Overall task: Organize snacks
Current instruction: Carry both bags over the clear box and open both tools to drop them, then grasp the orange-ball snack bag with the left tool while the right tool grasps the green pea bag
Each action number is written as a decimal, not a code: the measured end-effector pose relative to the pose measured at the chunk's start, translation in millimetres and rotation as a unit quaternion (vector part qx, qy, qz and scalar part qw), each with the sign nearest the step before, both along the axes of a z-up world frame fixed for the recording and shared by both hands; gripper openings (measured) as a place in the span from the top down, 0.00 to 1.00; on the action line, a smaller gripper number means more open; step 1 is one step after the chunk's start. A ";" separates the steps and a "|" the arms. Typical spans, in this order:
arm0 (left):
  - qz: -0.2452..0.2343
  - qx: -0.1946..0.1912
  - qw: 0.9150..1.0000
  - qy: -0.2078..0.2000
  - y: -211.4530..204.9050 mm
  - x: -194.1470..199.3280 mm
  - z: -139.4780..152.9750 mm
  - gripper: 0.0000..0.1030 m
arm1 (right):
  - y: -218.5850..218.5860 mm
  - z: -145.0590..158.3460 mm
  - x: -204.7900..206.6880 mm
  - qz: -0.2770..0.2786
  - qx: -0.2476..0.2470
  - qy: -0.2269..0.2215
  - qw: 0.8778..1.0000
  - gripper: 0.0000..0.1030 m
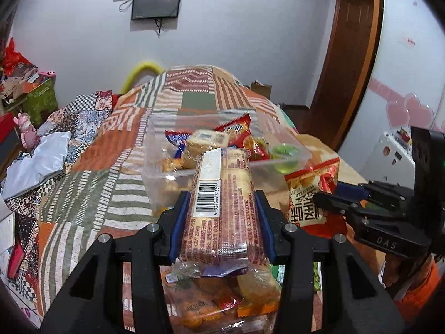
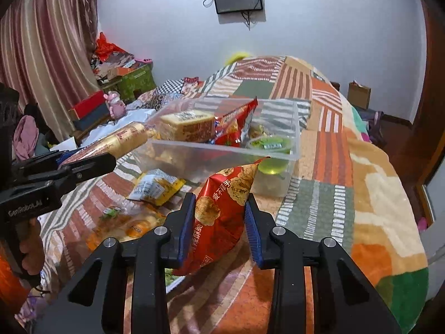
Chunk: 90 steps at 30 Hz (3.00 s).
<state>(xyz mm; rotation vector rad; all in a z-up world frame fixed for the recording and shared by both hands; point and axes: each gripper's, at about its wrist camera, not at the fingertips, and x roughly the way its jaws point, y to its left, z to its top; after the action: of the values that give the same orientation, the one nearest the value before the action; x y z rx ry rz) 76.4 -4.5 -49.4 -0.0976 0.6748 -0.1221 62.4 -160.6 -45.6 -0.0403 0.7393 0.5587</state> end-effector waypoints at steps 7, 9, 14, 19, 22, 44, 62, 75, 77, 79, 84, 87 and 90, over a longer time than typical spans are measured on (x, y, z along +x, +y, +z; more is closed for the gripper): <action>0.026 -0.005 0.999 -0.023 13.8 5.1 12.3 0.56 | -0.8 22.6 0.1 -0.003 0.022 -0.029 0.999 0.69; 0.031 -0.005 0.999 -0.024 17.0 10.3 12.9 0.56 | -0.7 30.6 3.1 -0.005 0.030 -0.038 0.999 0.69; 0.041 -0.001 0.999 -0.032 22.9 24.7 14.7 0.56 | 2.0 45.1 19.6 -0.015 0.044 -0.060 0.997 0.69; 0.051 -0.005 0.998 -0.030 31.4 44.6 11.3 0.56 | 7.3 48.6 35.5 -0.018 0.049 -0.068 0.996 0.69; 0.056 -0.009 0.998 -0.021 35.7 57.7 4.8 0.56 | 13.5 47.4 47.0 -0.017 0.048 -0.068 0.996 0.69; 0.060 -0.015 0.997 0.038 48.1 140.9 -31.8 0.56 | 54.3 30.4 119.7 -0.022 -0.002 -0.066 0.998 0.70; 0.067 -0.004 0.996 0.054 46.6 151.0 -37.6 0.49 | 62.6 9.9 136.2 -0.011 -0.020 -0.003 1.000 0.62; 0.055 0.008 0.998 0.029 38.7 112.5 -8.9 0.28 | 48.5 32.0 99.7 -0.017 -0.031 -0.038 0.999 0.34; 0.052 0.013 0.998 0.024 36.5 103.2 -5.0 0.26 | 44.9 34.7 90.4 -0.015 -0.030 -0.040 0.999 0.34; 0.050 0.019 0.998 0.021 34.3 93.7 -3.0 0.19 | 41.3 35.5 83.2 -0.014 -0.028 -0.041 0.999 0.34; 0.040 0.021 0.999 0.030 30.0 71.7 -5.0 0.18 | 36.2 37.1 60.5 -0.007 -0.027 -0.041 0.999 0.34; 0.036 0.021 0.998 0.042 27.8 57.4 -10.9 0.18 | 33.6 35.9 45.9 -0.001 -0.019 -0.037 0.999 0.34; 0.034 0.026 0.998 0.052 25.2 46.4 -18.2 0.18 | 33.1 33.1 34.1 0.004 -0.017 -0.034 0.999 0.33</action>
<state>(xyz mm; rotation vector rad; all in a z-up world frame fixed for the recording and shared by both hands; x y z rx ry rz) 122.8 20.7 -67.7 -0.0775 0.7771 -0.0332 96.6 -127.5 -12.5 -0.0930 0.6830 0.5494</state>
